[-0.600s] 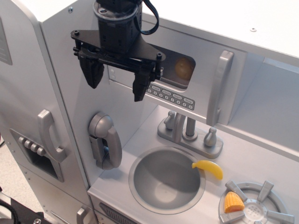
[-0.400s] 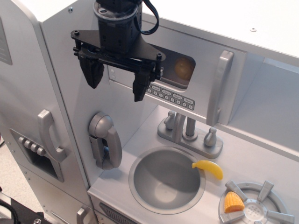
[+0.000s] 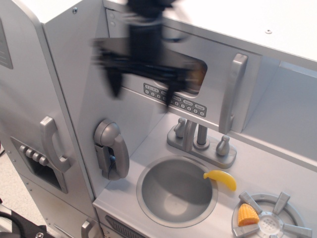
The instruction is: Open microwave
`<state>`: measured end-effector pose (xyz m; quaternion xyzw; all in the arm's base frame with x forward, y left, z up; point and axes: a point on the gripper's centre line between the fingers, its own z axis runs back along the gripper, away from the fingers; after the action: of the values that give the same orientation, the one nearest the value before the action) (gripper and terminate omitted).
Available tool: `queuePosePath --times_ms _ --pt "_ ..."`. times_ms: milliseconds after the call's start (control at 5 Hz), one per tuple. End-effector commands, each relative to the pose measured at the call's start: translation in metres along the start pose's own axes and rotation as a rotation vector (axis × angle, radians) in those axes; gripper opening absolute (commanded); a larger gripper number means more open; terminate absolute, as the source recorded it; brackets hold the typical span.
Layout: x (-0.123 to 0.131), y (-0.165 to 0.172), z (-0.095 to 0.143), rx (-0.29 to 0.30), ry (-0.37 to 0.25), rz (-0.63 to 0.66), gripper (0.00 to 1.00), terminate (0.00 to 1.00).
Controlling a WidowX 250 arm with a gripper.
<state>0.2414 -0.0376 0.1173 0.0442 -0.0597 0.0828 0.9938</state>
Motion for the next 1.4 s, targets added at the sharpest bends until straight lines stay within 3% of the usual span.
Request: queuePosePath --times_ms 0,400,800,1000,1200 --pt "0.025 -0.058 0.020 -0.120 -0.057 -0.048 1.00 0.00" --pt "0.051 -0.074 0.003 -0.145 -0.097 -0.058 1.00 0.00" --pt "0.067 -0.075 -0.003 -0.121 -0.155 -0.081 1.00 0.00" --pt "0.063 -0.073 -0.007 -0.149 -0.138 -0.102 0.00 0.00" --pt "0.061 -0.069 -0.006 -0.179 -0.171 -0.053 0.00 0.00"
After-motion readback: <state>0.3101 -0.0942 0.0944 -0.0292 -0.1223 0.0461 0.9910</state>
